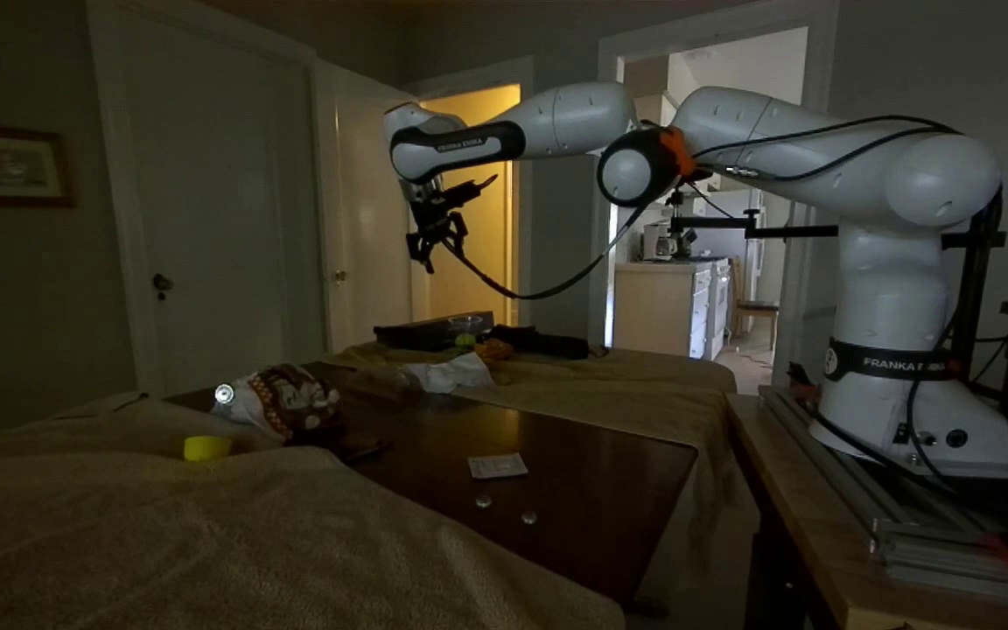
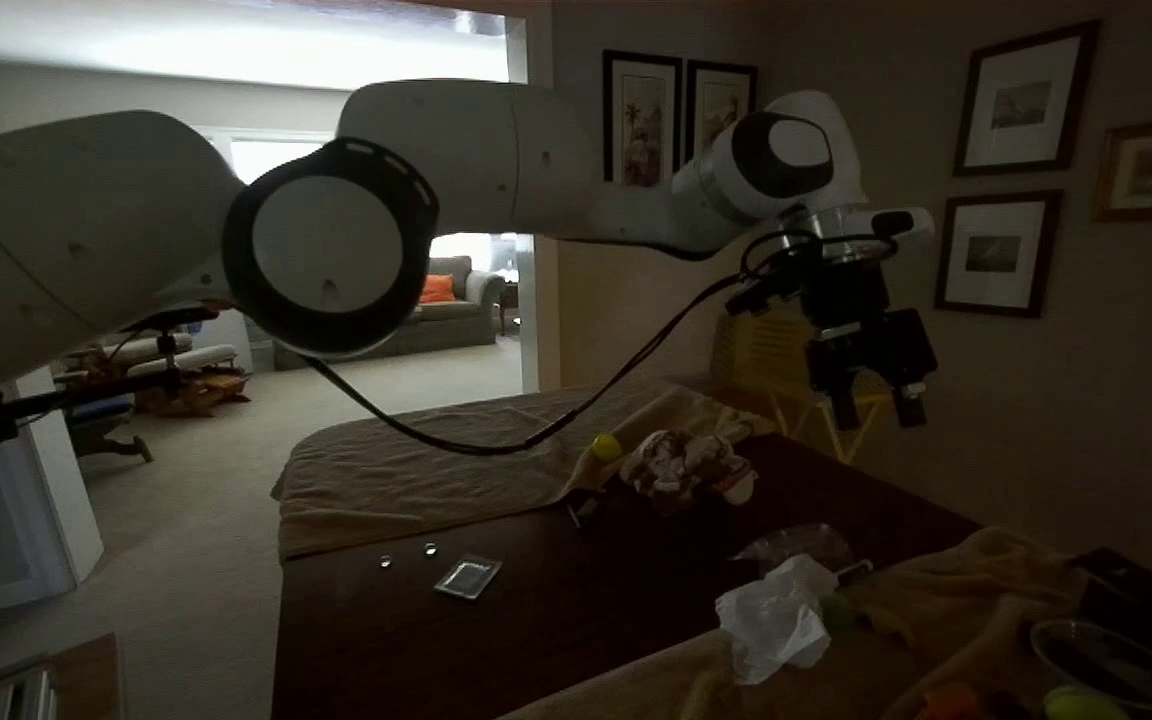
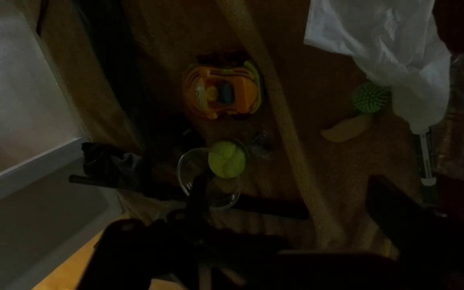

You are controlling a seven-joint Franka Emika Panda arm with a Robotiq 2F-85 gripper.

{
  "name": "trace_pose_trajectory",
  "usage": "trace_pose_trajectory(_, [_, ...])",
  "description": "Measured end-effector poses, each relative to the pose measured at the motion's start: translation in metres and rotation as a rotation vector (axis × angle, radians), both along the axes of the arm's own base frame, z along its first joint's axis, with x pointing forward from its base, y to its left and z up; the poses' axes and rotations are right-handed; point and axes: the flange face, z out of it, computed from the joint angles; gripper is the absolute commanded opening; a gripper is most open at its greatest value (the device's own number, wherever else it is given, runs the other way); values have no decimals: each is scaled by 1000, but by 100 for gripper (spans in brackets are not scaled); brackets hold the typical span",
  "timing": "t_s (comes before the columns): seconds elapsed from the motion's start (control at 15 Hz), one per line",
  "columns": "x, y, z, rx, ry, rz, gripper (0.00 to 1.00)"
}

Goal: Pick up the cup and move it to the right

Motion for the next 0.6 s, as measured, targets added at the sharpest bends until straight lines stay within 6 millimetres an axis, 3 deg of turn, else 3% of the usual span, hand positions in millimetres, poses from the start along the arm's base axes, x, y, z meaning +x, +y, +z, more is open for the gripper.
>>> trace_pose_trajectory(0.27, [-3,2,34,0,-36,12,100])
trace_pose_trajectory(0.6, [-4,11,51,81,-17,132,100])
